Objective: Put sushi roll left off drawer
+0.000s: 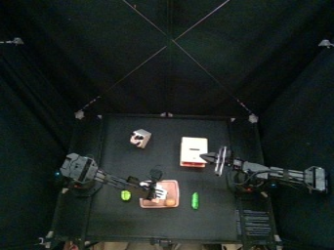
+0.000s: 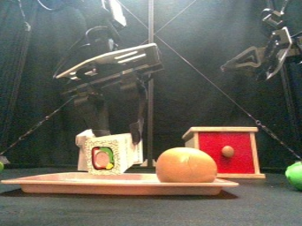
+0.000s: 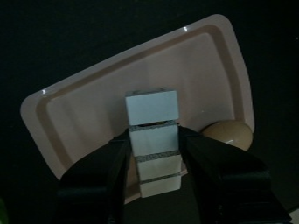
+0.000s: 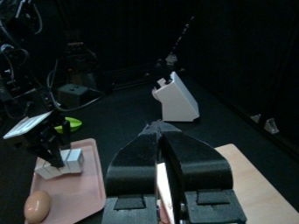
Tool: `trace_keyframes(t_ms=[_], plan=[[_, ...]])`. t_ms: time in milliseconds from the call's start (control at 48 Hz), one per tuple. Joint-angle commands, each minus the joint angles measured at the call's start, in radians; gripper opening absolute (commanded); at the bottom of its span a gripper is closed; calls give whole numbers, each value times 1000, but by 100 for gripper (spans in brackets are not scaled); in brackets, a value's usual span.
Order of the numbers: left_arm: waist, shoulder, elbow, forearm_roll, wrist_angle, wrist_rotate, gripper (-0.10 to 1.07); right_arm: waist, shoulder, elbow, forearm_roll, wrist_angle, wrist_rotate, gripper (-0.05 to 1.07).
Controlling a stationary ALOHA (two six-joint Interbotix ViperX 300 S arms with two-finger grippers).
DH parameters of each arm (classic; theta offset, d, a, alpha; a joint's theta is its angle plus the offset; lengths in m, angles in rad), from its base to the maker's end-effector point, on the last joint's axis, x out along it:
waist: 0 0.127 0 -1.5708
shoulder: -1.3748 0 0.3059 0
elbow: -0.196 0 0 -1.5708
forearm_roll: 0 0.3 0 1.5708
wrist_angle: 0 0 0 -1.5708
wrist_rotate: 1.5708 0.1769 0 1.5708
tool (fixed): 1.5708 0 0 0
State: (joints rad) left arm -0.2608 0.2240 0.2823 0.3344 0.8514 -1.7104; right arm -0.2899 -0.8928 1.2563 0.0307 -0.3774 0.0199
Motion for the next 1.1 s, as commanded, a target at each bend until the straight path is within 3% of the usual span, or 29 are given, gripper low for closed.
trace_keyframes(t_ms=[0,229,646,833,1083], plan=[[25,-60,-14,8,0,9,55,-3,6,-12,2,-5,-2,1],[95,-118,-11,8,9,72,55,-3,6,-12,0,-5,-2,1],[264,-114,-23,25,8,272,55,-3,6,-11,-2,-3,-2,1],[330,-120,-26,41,3,296,55,-3,6,-11,-2,17,-2,1],[419,-67,-74,137,-32,295,55,-8,6,-11,0,23,-2,1]])
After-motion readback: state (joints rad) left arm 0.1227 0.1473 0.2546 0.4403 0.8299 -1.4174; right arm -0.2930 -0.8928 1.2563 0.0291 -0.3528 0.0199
